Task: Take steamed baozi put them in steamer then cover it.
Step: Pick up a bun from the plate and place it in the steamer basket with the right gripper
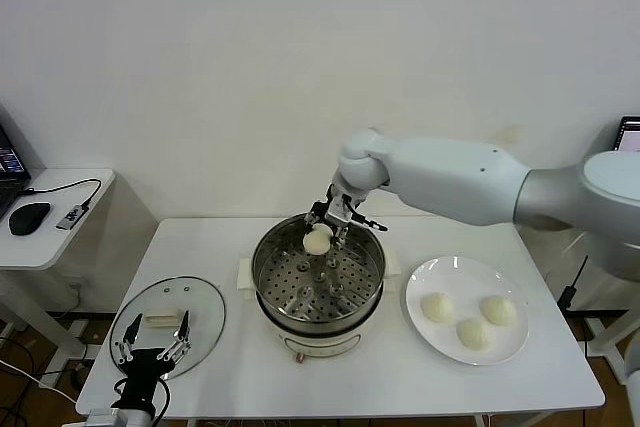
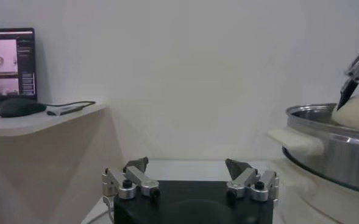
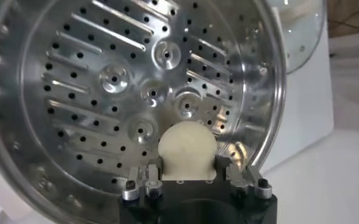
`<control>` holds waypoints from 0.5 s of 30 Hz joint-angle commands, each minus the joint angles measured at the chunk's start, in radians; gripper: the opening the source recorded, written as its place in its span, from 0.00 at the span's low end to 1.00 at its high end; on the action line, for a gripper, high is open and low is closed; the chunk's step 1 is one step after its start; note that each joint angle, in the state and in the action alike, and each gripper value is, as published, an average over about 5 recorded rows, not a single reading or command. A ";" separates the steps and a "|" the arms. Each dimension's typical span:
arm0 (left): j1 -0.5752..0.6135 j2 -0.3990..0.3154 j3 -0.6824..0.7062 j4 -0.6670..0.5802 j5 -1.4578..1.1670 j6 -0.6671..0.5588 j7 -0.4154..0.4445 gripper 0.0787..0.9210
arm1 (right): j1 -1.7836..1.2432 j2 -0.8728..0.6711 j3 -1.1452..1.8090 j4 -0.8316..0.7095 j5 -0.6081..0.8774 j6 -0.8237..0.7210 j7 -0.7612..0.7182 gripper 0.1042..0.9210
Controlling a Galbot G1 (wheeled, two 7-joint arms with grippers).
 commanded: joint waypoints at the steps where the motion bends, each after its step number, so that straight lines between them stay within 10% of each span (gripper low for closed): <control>1: -0.002 -0.001 0.001 -0.003 0.000 -0.004 0.002 0.88 | -0.060 0.039 0.011 -0.091 -0.109 0.081 0.023 0.54; 15: -0.009 -0.004 -0.006 -0.012 -0.007 -0.007 0.002 0.88 | 0.097 -0.039 0.002 0.075 0.030 -0.030 -0.015 0.87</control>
